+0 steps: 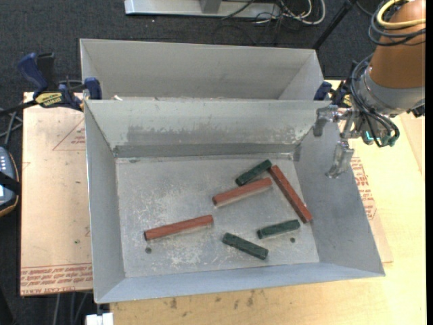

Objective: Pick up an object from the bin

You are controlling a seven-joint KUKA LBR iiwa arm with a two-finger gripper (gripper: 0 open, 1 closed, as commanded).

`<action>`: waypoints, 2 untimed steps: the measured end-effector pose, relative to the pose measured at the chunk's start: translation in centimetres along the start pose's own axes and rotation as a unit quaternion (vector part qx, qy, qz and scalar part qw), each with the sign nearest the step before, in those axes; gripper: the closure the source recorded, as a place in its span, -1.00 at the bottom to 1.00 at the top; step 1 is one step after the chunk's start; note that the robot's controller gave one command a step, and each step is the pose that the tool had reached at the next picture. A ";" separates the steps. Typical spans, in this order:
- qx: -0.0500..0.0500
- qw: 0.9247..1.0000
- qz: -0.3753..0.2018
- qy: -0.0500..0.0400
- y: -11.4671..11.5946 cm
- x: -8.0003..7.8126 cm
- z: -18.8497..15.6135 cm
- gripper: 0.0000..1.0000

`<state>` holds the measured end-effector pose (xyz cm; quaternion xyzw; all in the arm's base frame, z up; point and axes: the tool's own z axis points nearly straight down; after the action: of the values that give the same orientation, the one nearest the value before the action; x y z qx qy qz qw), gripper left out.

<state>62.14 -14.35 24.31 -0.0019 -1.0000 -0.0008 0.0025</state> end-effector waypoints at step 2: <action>0.001 1.000 0.010 -0.006 2.0 1.1 4.4 -1.00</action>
Offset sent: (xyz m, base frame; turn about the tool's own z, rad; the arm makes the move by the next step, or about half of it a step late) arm -0.0359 0.0539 -0.1331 0.0571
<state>61.00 -12.38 19.94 -0.0116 -0.9999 0.0005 -0.0039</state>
